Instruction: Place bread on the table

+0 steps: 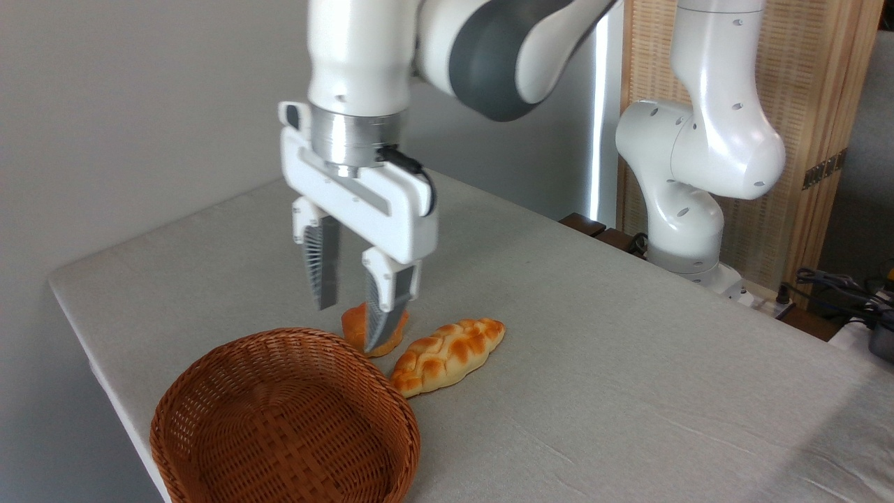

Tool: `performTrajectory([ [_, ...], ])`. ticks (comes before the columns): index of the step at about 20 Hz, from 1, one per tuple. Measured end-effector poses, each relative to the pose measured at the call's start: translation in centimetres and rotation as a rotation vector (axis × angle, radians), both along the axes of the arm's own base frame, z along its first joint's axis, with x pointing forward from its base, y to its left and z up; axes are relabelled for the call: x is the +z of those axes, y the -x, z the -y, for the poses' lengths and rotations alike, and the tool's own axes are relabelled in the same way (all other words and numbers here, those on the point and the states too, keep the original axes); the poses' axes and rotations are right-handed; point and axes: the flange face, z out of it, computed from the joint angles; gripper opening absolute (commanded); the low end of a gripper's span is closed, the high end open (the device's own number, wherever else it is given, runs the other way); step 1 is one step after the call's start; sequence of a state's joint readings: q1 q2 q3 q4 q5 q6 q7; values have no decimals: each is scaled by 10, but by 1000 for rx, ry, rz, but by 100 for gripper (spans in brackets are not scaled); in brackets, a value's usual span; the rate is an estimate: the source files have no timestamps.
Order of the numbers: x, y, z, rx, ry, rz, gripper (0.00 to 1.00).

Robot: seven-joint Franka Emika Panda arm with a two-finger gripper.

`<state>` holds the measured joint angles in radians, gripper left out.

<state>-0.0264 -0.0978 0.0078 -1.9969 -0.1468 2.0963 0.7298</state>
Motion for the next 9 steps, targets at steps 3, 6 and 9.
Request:
performTrajectory([
  [3,2,-27,16,50,14,5,100],
  [6,7,-43,18,71,21,19,100],
  [9,14,-50,18,93,27,26,100],
])
